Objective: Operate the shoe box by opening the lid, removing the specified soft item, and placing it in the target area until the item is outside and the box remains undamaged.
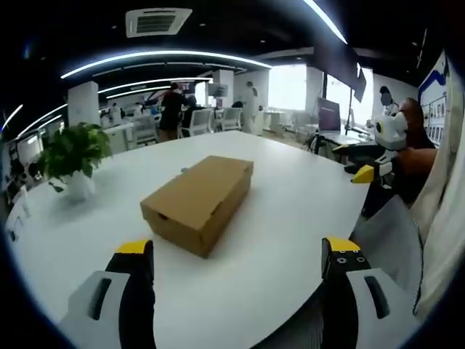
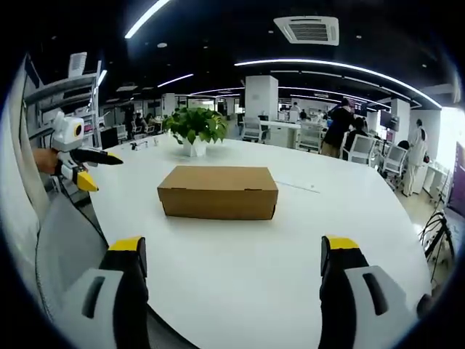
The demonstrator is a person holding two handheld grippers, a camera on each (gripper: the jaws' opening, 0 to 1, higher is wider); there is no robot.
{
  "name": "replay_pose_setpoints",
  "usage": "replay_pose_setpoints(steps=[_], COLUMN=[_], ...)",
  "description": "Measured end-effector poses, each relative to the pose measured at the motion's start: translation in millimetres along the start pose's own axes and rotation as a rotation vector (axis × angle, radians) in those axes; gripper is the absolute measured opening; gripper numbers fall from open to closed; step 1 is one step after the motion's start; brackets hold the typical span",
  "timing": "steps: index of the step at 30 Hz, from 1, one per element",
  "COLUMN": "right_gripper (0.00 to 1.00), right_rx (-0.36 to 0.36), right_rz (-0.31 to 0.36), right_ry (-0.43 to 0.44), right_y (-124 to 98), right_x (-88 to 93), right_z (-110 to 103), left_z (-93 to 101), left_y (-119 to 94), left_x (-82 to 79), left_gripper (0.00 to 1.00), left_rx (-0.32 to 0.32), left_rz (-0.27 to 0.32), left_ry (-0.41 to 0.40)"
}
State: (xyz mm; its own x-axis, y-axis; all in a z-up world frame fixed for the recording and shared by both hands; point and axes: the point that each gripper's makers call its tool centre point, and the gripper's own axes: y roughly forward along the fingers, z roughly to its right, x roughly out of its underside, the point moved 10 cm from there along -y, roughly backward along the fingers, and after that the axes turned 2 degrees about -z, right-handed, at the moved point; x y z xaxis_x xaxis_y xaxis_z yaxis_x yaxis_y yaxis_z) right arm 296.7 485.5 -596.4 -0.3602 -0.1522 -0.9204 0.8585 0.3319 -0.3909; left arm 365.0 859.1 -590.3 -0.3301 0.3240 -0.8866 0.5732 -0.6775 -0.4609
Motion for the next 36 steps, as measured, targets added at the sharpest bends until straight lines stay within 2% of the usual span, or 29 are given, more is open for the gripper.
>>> replay_pose_setpoints(steps=[36], right_gripper=[0.95], right_rx=[-0.021], right_rz=[-0.009], right_ry=[-0.015], right_y=[7.7], right_x=[-0.5], right_z=[9.2], left_z=[-3.6], left_y=[9.2], left_x=[-1.6], left_gripper=[0.96], left_rx=[-0.026], left_rz=[-0.012], left_ry=[-0.010])
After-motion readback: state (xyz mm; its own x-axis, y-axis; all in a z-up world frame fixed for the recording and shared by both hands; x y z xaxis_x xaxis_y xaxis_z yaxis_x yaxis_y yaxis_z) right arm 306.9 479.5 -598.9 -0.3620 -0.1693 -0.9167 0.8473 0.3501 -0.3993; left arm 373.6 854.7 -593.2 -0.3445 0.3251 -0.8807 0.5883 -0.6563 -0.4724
